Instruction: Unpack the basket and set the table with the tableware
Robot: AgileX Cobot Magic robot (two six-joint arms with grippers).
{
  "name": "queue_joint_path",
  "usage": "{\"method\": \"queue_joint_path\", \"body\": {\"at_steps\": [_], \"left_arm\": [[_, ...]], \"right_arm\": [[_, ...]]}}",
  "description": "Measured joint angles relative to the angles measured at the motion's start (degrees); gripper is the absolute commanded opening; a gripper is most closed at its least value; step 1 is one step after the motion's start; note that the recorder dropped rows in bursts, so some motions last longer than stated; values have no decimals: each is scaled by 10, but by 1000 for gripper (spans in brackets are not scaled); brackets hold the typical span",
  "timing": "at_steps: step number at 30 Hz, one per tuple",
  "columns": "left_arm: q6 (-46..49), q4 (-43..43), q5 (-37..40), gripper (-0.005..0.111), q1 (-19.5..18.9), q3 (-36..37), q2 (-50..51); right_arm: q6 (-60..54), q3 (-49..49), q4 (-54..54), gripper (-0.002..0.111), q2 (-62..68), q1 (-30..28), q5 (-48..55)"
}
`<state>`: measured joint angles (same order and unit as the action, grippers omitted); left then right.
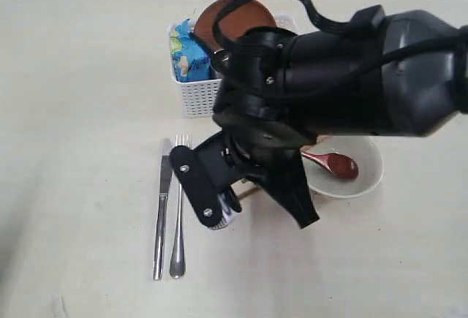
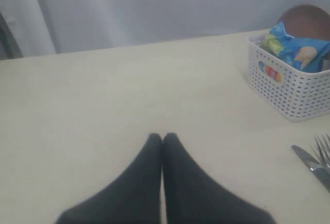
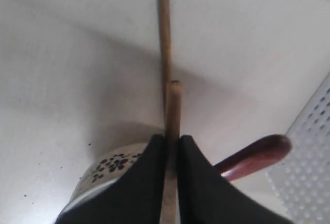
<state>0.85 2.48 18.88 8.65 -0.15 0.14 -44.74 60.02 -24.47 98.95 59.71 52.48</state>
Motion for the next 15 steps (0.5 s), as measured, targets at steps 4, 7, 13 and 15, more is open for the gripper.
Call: {"method": "queue_joint_path", "body": {"at_steps": [4,7,13,15], "left_arm": [[0,0,0,0,0,0,0],[0,0,0,0,0,0,0],[0,0,0,0,0,0,0],[0,0,0,0,0,0,0]], "right_arm": [[0,-28,0,-1,0,-26,-20],[0,-41,4,-1,-3,-31,-52],[-12,-47,47,-1,-10,-32,-103],[-15,-47,52,-1,-10,-32,-107]]}}
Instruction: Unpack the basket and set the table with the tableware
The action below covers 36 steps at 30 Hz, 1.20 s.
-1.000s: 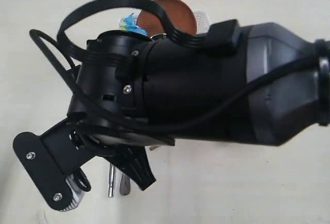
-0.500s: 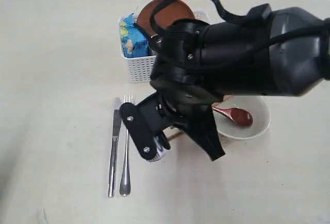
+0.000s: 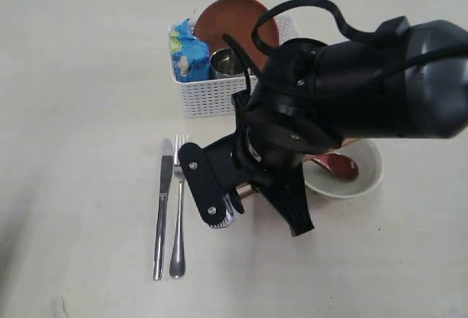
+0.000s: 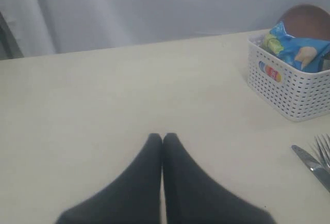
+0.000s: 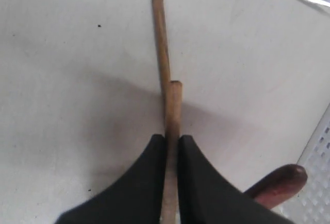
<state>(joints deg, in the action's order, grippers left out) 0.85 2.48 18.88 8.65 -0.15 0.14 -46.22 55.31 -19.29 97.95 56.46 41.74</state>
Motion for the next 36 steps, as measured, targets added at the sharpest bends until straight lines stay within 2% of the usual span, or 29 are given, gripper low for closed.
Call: {"method": "queue_joint_path", "body": {"at_steps": [5,15,30,32,35,36], "left_arm": [[0,0,0,0,0,0,0],[0,0,0,0,0,0,0],[0,0,0,0,0,0,0],[0,0,0,0,0,0,0],[0,0,0,0,0,0,0],[0,0,0,0,0,0,0]], "right_arm": [[-1,-1,11,-1,-1,-13,-2],[-11,-1,42,-1,-17,-78,-6],[-59,-24,81,0,-17,-85,-39],[-58,-24,81,12,-17,-85,-40],[-57,-24,81,46,-17,-85,-40],[-57,-24,81,47,-17,-85,-40]]}}
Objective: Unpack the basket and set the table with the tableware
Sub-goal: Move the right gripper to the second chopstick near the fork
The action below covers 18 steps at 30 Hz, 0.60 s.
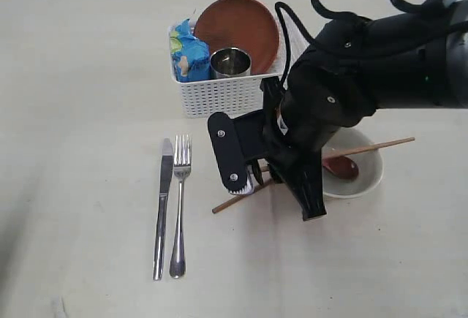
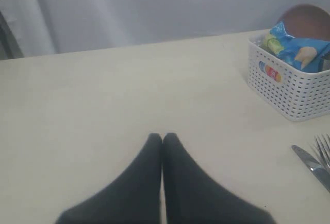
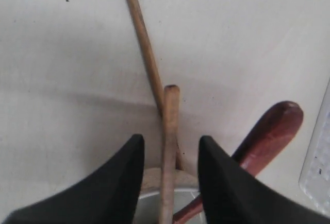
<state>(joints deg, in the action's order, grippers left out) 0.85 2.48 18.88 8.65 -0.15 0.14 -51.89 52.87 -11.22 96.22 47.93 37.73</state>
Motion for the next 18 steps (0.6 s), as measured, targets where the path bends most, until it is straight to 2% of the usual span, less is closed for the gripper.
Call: {"method": "queue_joint_path", "body": {"at_steps": [10,14,18], "left_arm": [[0,0,0,0,0,0,0],[0,0,0,0,0,0,0],[0,0,0,0,0,0,0]], "right_arm": [[0,0,34,45,-30,0,-1],[0,0,108,44,-76,0,-1],[-7,0,233,36,-123,0,12]]}}
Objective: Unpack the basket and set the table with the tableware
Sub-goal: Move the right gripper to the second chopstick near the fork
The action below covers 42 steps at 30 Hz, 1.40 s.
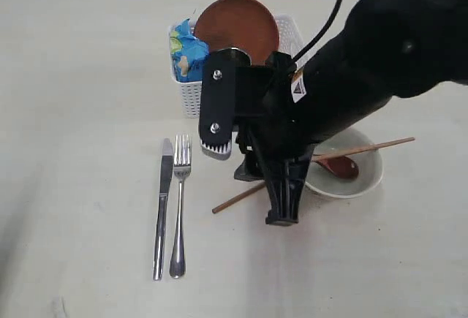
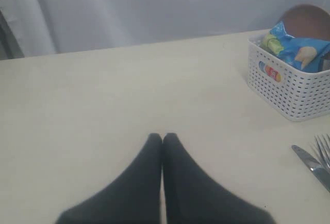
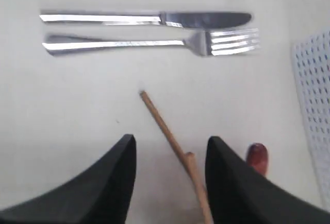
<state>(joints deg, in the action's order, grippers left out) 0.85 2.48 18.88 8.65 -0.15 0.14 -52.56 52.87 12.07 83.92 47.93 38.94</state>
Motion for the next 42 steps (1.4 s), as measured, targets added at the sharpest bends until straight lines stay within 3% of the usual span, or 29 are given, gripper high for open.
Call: {"method": "queue_joint_path", "body": {"at_steps": [5,13,26,42], "left_arm": [[0,0,0,0,0,0,0],[0,0,0,0,0,0,0],[0,0,0,0,0,0,0],[0,0,0,0,0,0,0]], "right_arm": [[-37,0,72,38,-18,30,37],[11,4,-11,38,62,98,14],[11,62,-92,38,198,101,16],[33,73,-163,38,244,102,-35]]}}
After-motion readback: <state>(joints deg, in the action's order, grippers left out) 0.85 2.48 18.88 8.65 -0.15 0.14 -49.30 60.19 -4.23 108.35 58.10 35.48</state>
